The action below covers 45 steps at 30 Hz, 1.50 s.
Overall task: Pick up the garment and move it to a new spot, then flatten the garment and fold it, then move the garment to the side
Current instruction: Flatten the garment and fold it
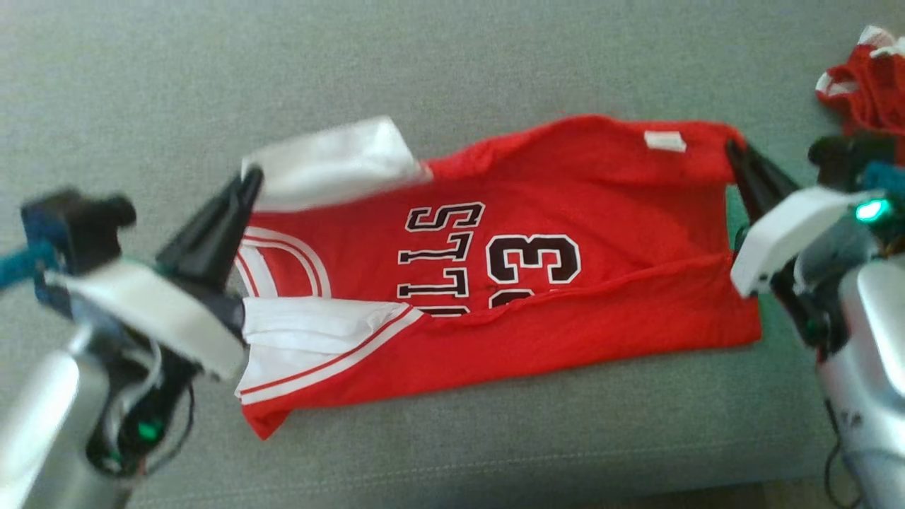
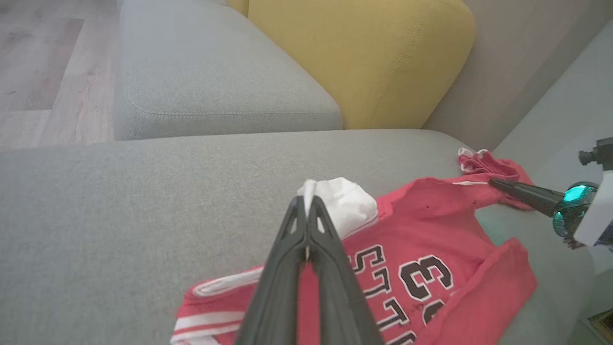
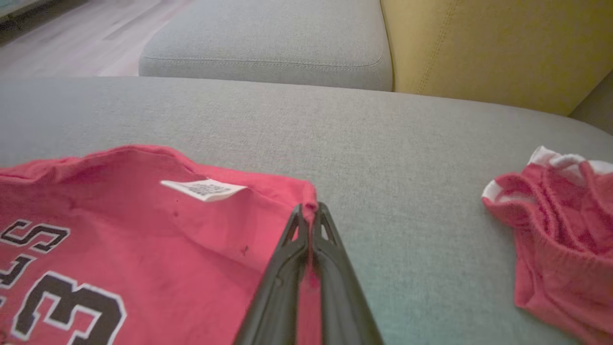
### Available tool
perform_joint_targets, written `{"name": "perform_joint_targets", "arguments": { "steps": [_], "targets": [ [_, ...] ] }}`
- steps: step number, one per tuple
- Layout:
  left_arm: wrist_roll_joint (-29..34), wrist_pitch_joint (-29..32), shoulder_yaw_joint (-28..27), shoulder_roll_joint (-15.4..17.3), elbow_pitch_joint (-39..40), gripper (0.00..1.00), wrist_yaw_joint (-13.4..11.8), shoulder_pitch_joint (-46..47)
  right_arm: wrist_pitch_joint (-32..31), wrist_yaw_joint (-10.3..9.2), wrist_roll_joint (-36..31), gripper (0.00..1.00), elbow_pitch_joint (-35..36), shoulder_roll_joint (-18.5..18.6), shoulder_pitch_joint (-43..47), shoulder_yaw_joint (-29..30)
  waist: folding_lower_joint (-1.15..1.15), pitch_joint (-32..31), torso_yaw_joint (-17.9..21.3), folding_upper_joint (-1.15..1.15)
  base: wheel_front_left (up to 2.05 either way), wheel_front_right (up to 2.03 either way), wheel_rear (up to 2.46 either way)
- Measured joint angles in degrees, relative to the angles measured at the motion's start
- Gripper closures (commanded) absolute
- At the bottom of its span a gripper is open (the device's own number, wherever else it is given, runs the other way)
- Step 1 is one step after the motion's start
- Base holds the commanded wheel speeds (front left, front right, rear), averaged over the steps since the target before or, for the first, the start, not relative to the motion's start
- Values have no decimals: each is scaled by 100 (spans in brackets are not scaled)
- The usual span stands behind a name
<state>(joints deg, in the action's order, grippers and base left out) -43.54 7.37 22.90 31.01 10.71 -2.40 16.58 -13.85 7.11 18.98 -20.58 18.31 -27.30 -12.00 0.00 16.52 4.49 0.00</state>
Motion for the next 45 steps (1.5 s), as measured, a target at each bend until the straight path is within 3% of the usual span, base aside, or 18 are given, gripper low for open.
{"name": "perform_joint_targets", "arguments": {
  "steps": [10, 24, 25, 27, 28, 38, 45],
  "targets": [
    [-182, -457, -107, -103, 342, 100, -363, -1284, -140, 0, -147, 100, 731, -319, 1015, 573, 0, -200, -50, 0, 0, 0, 0],
    [-442, -943, 36, -488, -285, 100, -285, -1880, -289, 0, -303, 100, 1099, -563, 1627, 888, 0, -415, -65, 0, 0, 0, 0],
    [-475, -982, 40, -523, -359, 100, -254, -1919, -288, 0, -311, 81, 1099, -598, 1667, 895, 0, -440, -58, 0, 0, 0, 0],
    [-512, -1098, 45, -604, -445, 55, -203, -2015, -278, 0, -319, 35, 1100, -682, 1761, 927, 0, -494, -41, 0, 0, 0, 0],
    [-534, -1149, 53, -639, -477, 0, -180, -2061, -270, 0, -319, 0, 1096, -715, 1811, 958, 0, -522, -34, 0, 0, 0, 0],
    [-643, -1592, 100, -854, -310, 0, -116, -2557, -32, 0, -397, 0, 1222, -959, 2200, 1480, 0, -715, -57, 0, 0, 0, 0],
    [-8, -1934, 51, -926, -124, 0, -525, -2566, -29, -1, -498, 0, 1265, -1050, 2220, 1597, 0, -786, -156, 0, 0, 0, 0]
  ]
}}
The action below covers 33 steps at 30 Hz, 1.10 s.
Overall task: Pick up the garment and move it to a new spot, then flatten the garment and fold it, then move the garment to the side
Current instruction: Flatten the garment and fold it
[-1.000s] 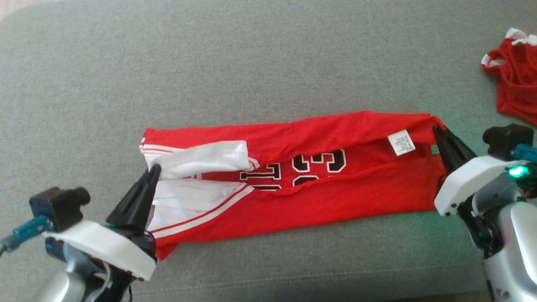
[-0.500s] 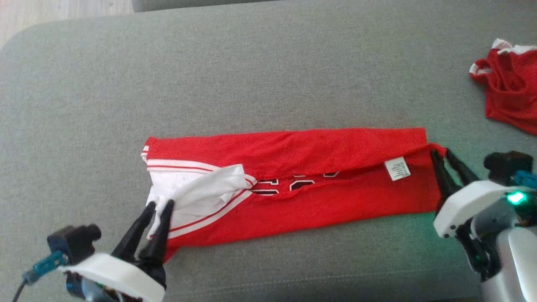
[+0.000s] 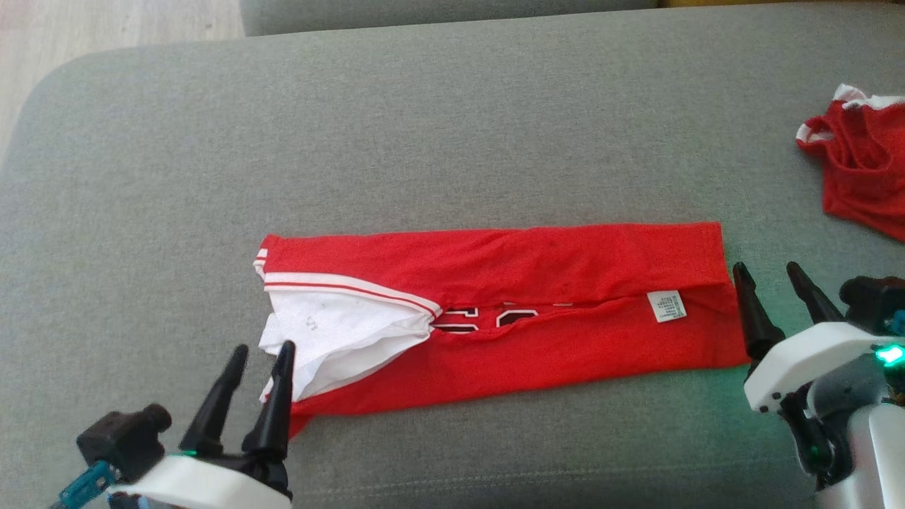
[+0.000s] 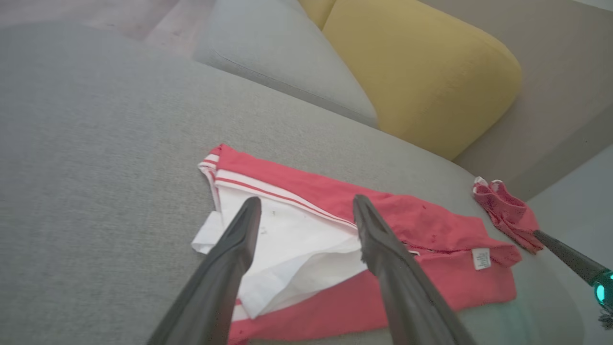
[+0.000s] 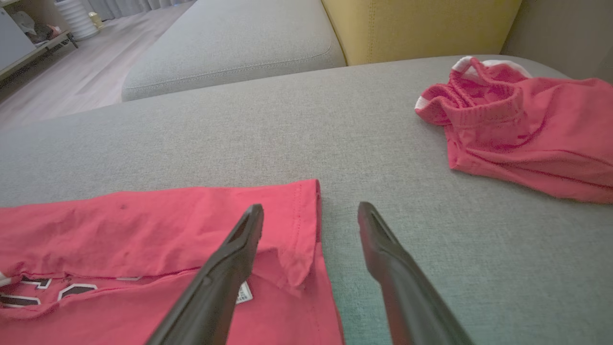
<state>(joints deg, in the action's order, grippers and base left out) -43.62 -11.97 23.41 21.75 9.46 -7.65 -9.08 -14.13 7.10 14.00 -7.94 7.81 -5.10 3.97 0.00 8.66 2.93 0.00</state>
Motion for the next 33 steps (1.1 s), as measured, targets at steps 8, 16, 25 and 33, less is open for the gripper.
{"name": "perform_joint_targets", "arguments": {
  "steps": [8, 16, 25, 33],
  "targets": [
    [576, -179, -218, -182, 54, 0, -433, 218, -349, 1, -223, 0, -531, -49, -215, 1, 0, -13, -85, 0, 0, 0, 0],
    [632, -225, -345, -368, 44, 0, -441, 230, -450, 1, -463, 0, -886, -190, -540, 103, 0, 31, -154, 0, 0, 0, 0],
    [724, -231, -399, -517, -33, 0, -336, 230, -765, 1, -664, 0, -1405, -167, -776, 119, 0, 114, -223, 0, 0, 0, 0],
    [794, -232, -589, -670, -116, 0, -236, 231, -1023, 1, -697, 0, -1761, -138, -976, 60, 0, 190, -307, 0, 0, 0, 0]
  ]
}}
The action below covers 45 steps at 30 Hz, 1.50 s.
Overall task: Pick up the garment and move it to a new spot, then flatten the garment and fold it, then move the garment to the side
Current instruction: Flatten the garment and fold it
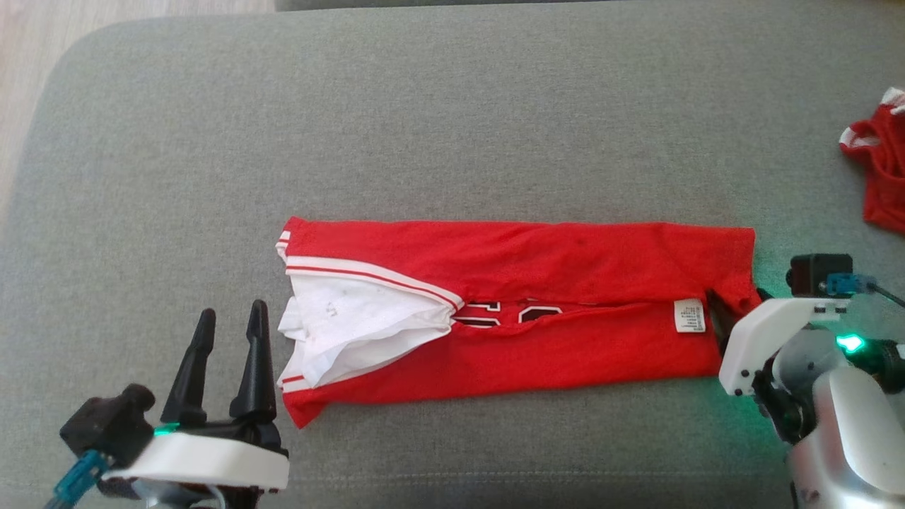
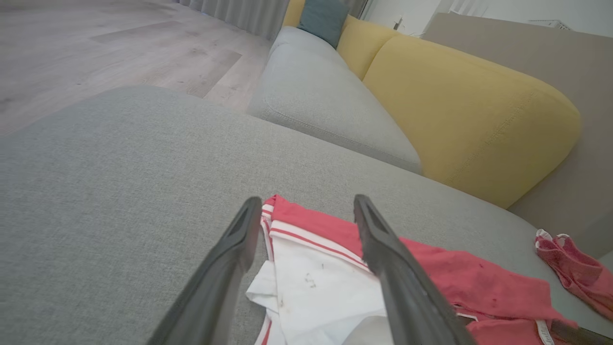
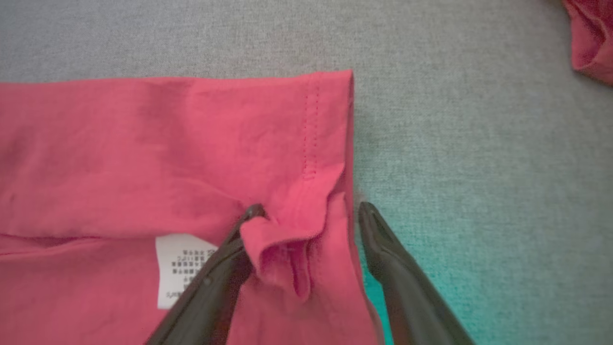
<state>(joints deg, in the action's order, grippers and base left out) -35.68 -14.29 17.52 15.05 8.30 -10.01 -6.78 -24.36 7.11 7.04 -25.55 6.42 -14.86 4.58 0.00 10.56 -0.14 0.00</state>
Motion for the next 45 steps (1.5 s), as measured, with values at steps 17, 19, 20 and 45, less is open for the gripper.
{"name": "perform_joint_targets", "arguments": {
  "steps": [17, 19, 20, 45],
  "targets": [
    [401, 0, -303, -146, -94, 0, 169, 24, -4, 0, 279, 100, -245, -10, -235, -176, 0, 32, 38, 0, 0, 0, 0],
    [435, 0, -331, -147, -103, 0, 180, 23, 51, 0, 365, 100, -253, -10, -229, -209, 0, -7, 72, 0, 0, 0, 0],
    [435, 0, -339, -147, -104, 0, 180, 23, 73, 0, 409, 100, -248, -10, -221, -221, 0, -30, 91, 0, 0, 0, 0],
    [1032, 0, -709, -75, -287, 0, 153, -10, -118, 0, 1495, 100, 1394, 202, 409, -1036, 0, -566, 412, 0, 0, 0, 0]
  ]
}}
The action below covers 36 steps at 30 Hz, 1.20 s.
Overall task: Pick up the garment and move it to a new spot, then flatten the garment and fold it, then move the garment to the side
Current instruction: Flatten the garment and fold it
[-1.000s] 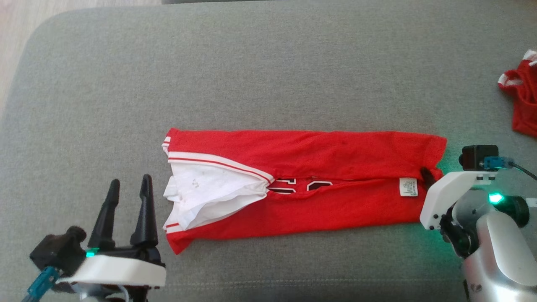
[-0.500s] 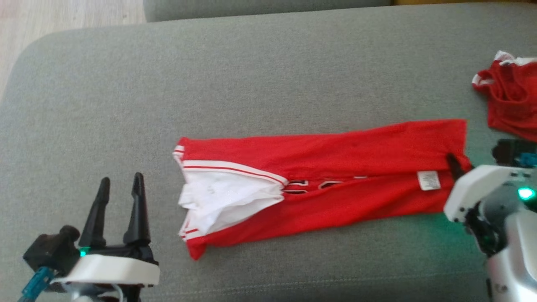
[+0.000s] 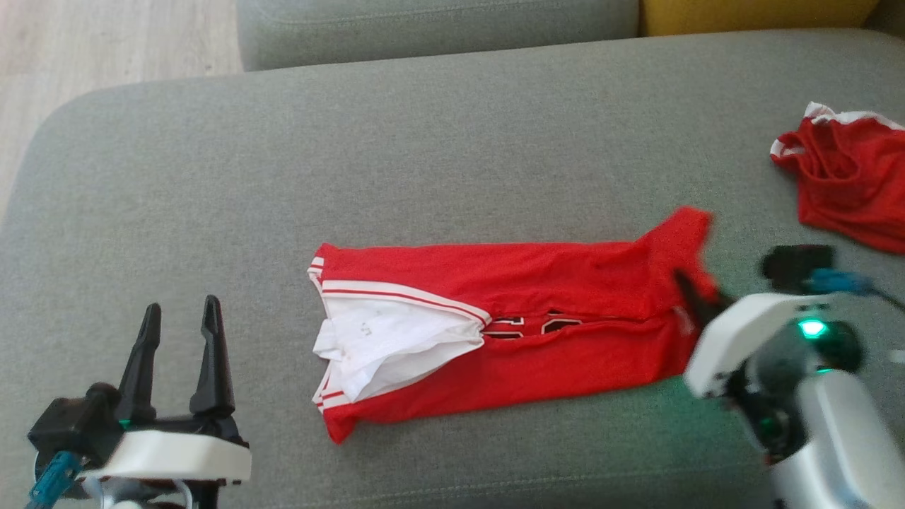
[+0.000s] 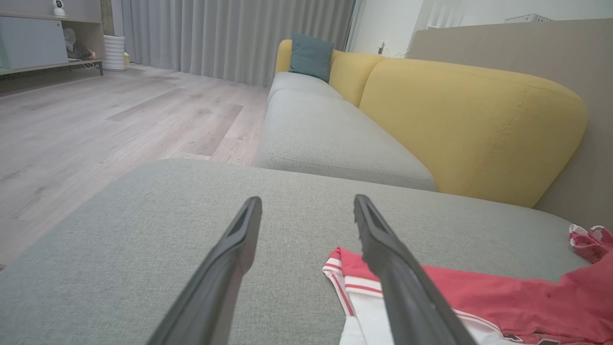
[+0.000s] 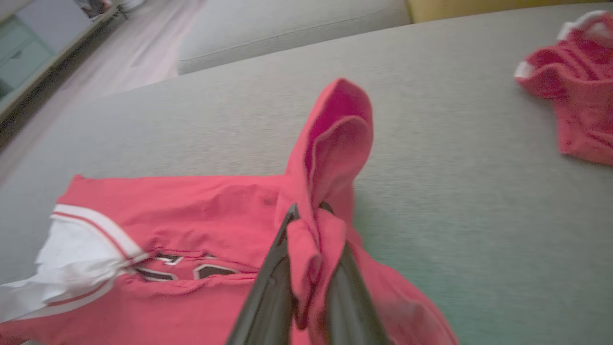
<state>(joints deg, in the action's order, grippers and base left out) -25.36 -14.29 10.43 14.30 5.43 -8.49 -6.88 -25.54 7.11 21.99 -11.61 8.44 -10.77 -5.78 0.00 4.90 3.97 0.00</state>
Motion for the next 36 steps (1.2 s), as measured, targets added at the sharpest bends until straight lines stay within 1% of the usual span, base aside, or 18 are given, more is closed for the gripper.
{"name": "perform_joint_targets", "arguments": {
  "steps": [1, 7, 13, 19, 24, 32, 36],
  "targets": [
    [0, 0, 0, 0, 0, 0, 0, 0, 0, 0, 0, 100, 0, 0, 0, 0, 0, 0, 0, 0, 0, 0, 0],
    [8, 0, 0, -3, -21, 0, 43, -16, -174, 0, 520, 100, 438, -105, 103, -1005, 0, -121, -146, 0, 0, 0, 0],
    [7, 0, 12, -7, -27, 0, 49, -21, -158, 0, 980, 100, 457, -328, 92, -1605, 0, -209, -365, 0, 0, 0, 0],
    [7, 0, 74, -18, -33, 0, 93, -51, 158, -1, 1345, 100, 21, -447, -63, -2159, 0, -269, -580, 0, 0, 0, 0],
    [8, 0, 190, -44, -78, 0, 101, -77, 582, -1, 1870, 100, -378, -447, -495, -2740, 0, -300, -736, 0, 0, 0, 0],
    [7, 1, 310, -100, -143, 0, 146, -68, 1248, -1, 2395, 100, -1196, -444, -1113, -3545, 0, -300, -965, 1, 0, 0, 0],
    [7, 1, 368, -133, -183, 0, 165, -35, 1559, -1, 2689, 100, -1560, -443, -1438, -3849, 0, -283, -1091, 1, 0, 0, 0]
  ]
}}
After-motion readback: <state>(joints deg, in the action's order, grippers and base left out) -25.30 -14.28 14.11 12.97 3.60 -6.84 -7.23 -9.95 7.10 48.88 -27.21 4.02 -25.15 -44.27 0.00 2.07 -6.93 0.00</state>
